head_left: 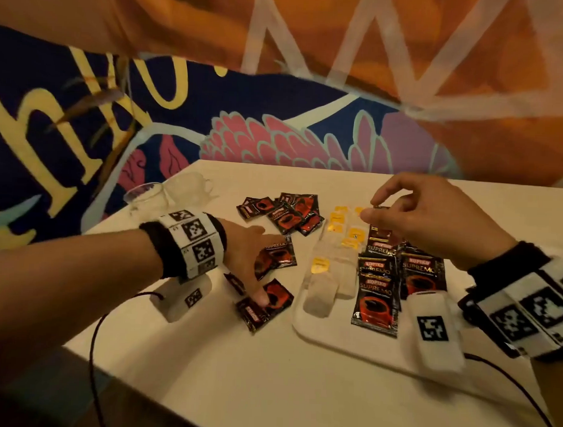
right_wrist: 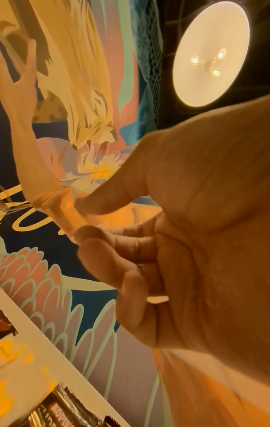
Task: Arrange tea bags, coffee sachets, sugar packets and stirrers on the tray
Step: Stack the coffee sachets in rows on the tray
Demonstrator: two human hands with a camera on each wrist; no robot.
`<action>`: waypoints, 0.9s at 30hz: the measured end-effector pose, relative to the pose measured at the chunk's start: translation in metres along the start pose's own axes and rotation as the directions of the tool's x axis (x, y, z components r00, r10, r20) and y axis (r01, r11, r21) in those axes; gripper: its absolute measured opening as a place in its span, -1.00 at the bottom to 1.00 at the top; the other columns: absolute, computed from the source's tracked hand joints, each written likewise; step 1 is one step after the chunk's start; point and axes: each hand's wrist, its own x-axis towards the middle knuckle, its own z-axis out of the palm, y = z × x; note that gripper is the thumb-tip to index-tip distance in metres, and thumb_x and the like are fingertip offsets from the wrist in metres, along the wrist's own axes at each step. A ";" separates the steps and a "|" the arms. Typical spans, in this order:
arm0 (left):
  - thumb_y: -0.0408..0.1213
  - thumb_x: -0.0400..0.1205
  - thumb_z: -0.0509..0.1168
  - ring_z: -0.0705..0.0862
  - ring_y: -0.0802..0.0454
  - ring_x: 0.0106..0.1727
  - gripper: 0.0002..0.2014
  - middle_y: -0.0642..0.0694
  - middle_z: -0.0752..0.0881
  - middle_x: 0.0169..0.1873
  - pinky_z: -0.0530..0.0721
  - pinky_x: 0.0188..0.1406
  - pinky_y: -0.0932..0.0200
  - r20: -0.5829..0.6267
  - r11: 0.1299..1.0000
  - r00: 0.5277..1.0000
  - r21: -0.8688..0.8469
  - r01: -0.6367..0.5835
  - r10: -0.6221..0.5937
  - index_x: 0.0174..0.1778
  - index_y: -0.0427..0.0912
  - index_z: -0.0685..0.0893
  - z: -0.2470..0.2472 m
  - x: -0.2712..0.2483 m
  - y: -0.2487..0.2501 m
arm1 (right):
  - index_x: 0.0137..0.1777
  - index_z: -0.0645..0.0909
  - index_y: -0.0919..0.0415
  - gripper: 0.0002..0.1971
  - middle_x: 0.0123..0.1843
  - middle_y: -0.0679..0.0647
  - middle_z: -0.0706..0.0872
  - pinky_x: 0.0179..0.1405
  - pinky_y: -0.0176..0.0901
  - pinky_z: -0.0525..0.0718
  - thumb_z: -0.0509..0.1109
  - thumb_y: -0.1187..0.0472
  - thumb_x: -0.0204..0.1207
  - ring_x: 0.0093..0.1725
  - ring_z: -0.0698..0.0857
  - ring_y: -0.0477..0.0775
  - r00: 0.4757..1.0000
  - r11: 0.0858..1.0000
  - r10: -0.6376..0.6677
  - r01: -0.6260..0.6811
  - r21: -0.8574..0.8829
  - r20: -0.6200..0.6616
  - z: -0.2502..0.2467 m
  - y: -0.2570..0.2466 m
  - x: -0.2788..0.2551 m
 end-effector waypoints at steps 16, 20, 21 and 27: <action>-0.09 0.41 0.57 0.51 -0.07 0.32 -0.12 -0.04 0.46 0.29 0.49 0.38 0.05 -0.214 0.984 0.971 -0.117 -0.131 0.104 0.56 0.16 0.21 0.009 0.027 -0.009 | -0.16 0.65 -0.05 -0.78 -0.27 -0.12 0.73 -0.31 -0.22 0.50 0.55 -0.13 0.36 -0.27 0.68 -0.16 0.997 0.988 -0.001 0.013 -0.156 0.073 -0.003 0.016 0.006; -0.12 0.47 0.51 0.50 -0.02 0.20 -0.44 -0.07 0.43 0.20 0.49 0.30 0.18 -0.268 0.987 0.951 0.005 -0.161 0.156 0.38 0.11 0.48 0.007 0.028 -0.009 | -0.16 0.63 -0.06 -0.78 -0.22 -0.13 0.75 -0.29 -0.26 0.51 0.55 -0.12 0.36 -0.22 0.68 -0.18 0.995 0.990 -0.005 0.019 -0.143 0.100 0.001 0.020 0.007; -0.14 0.48 0.50 0.47 0.02 0.20 -0.51 -0.06 0.42 0.24 0.46 0.28 0.27 -0.285 0.984 0.942 0.016 -0.179 0.176 0.32 0.05 0.53 0.007 0.028 -0.009 | -0.16 0.63 -0.06 -0.78 -0.21 -0.13 0.75 -0.27 -0.27 0.53 0.55 -0.12 0.36 -0.21 0.68 -0.18 0.995 0.990 -0.005 0.020 -0.142 0.104 0.002 0.021 0.007; -0.24 0.58 0.38 0.54 0.04 0.05 -0.74 0.05 0.54 0.10 0.53 0.07 0.22 -0.359 0.969 0.910 -0.052 -0.242 0.208 0.11 -0.02 0.47 0.016 0.033 -0.014 | -0.13 0.64 -0.03 -0.77 -0.18 -0.12 0.76 -0.18 -0.24 0.61 0.56 -0.10 0.37 -0.17 0.70 -0.15 0.989 0.994 0.001 0.016 -0.112 0.145 0.004 0.024 0.011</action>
